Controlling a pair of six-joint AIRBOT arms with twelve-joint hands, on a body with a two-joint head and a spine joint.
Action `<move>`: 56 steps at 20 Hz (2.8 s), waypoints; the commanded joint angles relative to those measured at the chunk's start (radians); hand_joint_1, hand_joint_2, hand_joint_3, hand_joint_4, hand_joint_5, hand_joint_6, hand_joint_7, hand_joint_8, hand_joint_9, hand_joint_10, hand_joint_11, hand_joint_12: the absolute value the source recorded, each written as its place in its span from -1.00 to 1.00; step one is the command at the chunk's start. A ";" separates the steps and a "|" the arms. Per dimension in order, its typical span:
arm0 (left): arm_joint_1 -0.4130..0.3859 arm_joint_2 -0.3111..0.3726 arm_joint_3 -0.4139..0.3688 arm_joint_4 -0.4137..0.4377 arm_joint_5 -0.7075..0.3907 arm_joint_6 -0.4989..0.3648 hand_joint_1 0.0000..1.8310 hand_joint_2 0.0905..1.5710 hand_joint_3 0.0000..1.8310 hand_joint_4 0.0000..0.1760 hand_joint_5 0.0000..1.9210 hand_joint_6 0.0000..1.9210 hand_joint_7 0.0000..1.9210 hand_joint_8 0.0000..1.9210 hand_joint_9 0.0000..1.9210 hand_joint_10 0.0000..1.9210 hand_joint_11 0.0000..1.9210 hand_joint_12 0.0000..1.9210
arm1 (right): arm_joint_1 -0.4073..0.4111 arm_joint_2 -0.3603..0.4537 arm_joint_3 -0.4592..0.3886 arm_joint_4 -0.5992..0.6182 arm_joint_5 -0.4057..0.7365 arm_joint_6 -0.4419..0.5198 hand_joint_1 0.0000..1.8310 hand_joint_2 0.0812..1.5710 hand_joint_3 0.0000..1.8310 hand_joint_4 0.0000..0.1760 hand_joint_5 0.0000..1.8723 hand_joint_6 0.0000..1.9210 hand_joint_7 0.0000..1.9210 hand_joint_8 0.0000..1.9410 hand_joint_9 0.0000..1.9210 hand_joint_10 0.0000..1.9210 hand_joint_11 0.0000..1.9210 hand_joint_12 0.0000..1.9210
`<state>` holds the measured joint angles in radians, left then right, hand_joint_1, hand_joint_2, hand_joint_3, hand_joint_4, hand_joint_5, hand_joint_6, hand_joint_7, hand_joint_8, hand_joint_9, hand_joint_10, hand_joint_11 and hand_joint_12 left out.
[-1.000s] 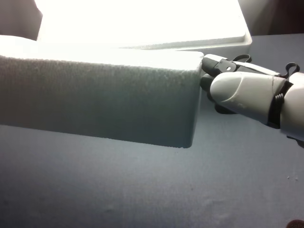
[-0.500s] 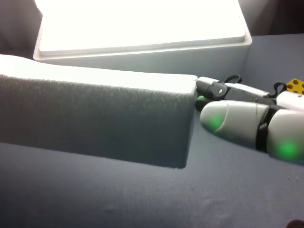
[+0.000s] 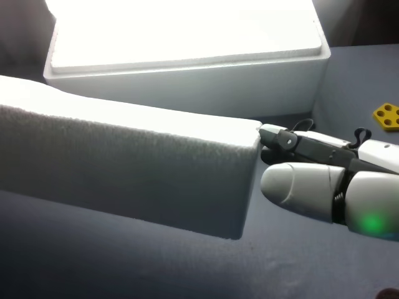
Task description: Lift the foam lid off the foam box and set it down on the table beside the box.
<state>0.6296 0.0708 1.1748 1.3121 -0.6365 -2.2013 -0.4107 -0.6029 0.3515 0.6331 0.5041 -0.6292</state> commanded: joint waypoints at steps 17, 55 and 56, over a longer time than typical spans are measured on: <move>0.057 -0.105 -0.011 -0.174 -0.084 -0.008 -1.00 0.47 -1.00 -1.00 -0.89 -1.00 -0.92 -1.00 -0.93 -1.00 -1.00 -0.78 | -0.086 -0.022 0.034 -0.216 0.013 -0.008 -1.00 0.54 -1.00 -1.00 -0.89 -1.00 -0.88 -1.00 -0.86 -1.00 -1.00 -0.45; 0.142 -0.245 0.023 -0.265 0.187 0.085 -1.00 0.50 -0.99 -1.00 -0.90 -1.00 -0.94 -1.00 -0.93 -1.00 -1.00 -0.74 | -0.067 -0.096 0.097 -0.245 0.206 0.001 -1.00 0.54 -1.00 -1.00 -0.85 -0.99 -0.85 -0.99 -0.84 -1.00 -1.00 -0.43; 0.144 -0.247 0.024 -0.265 0.214 0.094 -1.00 0.51 -1.00 -1.00 -0.90 -1.00 -0.90 -0.99 -0.92 -0.99 -1.00 -0.75 | -0.060 -0.094 0.097 -0.244 0.223 0.001 -1.00 0.54 -1.00 -1.00 -0.85 -1.00 -0.83 -1.00 -0.84 -1.00 -1.00 -0.43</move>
<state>0.7895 -0.1814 1.1965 1.0840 -0.4164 -2.1086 -0.4850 -0.7044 0.4545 0.4126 0.6128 -0.6365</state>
